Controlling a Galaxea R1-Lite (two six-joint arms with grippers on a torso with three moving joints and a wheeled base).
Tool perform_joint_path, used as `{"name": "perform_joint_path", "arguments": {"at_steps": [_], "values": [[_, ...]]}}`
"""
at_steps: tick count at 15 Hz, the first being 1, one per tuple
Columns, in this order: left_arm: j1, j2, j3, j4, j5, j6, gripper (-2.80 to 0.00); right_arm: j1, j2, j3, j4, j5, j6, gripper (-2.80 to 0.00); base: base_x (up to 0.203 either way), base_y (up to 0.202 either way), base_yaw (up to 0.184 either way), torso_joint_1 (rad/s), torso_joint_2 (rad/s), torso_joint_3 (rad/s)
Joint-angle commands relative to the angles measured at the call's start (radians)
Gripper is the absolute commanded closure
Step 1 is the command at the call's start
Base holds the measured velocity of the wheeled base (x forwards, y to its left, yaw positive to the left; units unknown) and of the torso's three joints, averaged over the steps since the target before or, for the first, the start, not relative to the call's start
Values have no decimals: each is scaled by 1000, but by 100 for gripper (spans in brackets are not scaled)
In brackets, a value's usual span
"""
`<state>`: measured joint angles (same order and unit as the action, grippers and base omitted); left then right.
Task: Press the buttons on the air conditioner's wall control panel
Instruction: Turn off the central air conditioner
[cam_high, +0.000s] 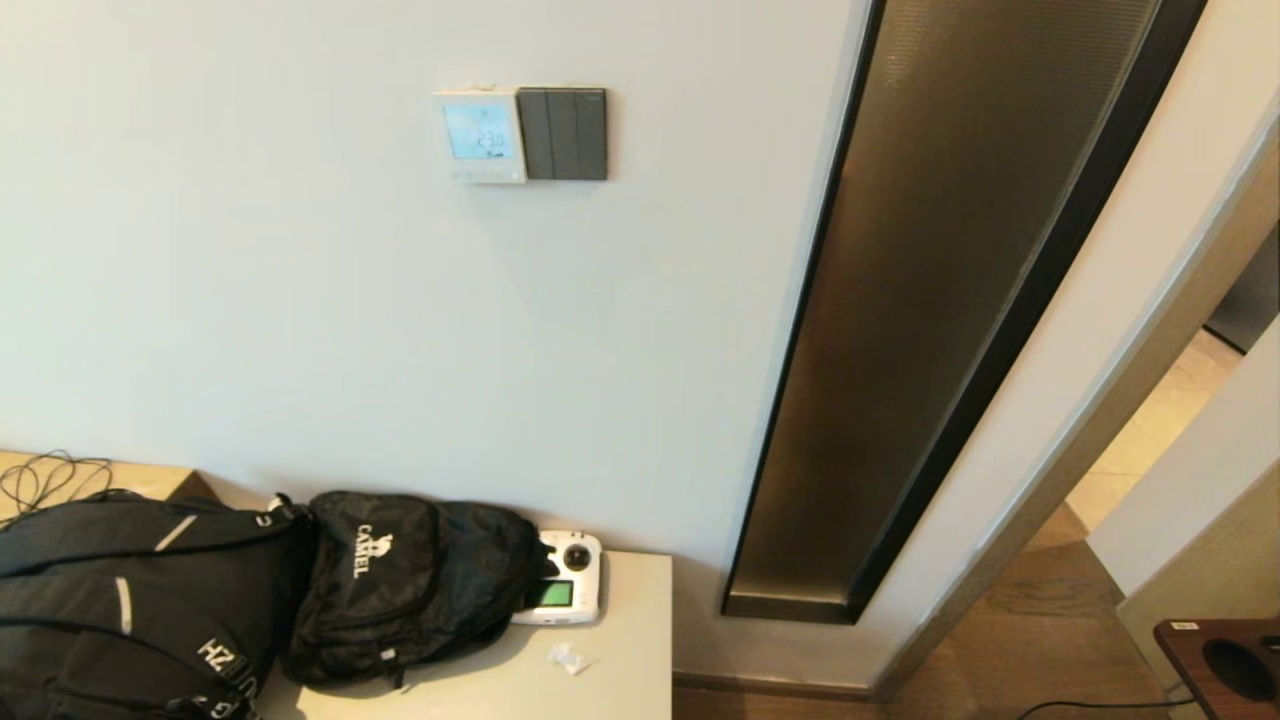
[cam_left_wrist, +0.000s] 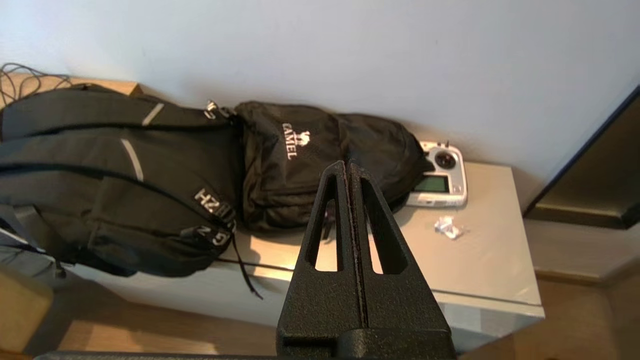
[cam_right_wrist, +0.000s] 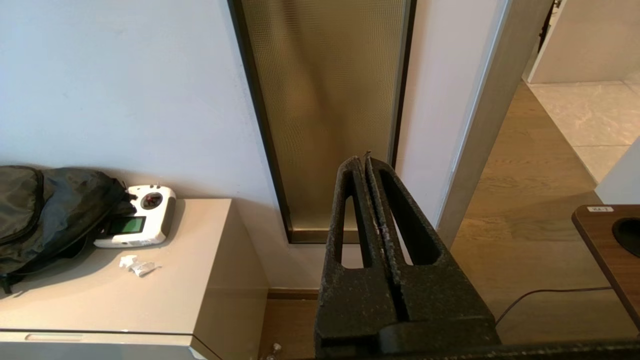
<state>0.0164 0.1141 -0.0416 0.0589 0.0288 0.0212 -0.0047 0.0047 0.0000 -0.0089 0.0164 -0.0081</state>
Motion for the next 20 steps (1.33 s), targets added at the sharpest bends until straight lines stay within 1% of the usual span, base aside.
{"name": "perform_joint_path", "arguments": {"at_steps": [1, 4, 9, 14, 16, 20], "values": [[-1, -29, -6, 6, -6, 0, 0, 0, 1, 0, 0, 0, -1, 0, 0, 0, 0, 0, 0, 0], [-3, -67, 12, 9, -18, 0, 0, -1, 1, 0, 0, 0, -1, 0, 0, 0, 0, 0, 0, 0], [-3, -116, 14, 6, -20, 2, 0, 0, 1, 0, 0, 0, -1, 0, 0, 0, 0, 0, 0, 0], [-6, -116, 17, -2, -20, 0, 0, 0, 1, 0, 0, 0, -1, 0, 0, 0, 0, 0, 0, 0], [-6, -115, 17, -4, -23, -27, 0, 0, 1, 0, 0, 0, -1, 0, 0, 0, 0, 0, 0, 0], [-6, -116, 17, -4, -23, -27, 0, 0, 1, 0, 0, 0, -1, 0, 0, 0, 0, 0, 0, 0]]}}
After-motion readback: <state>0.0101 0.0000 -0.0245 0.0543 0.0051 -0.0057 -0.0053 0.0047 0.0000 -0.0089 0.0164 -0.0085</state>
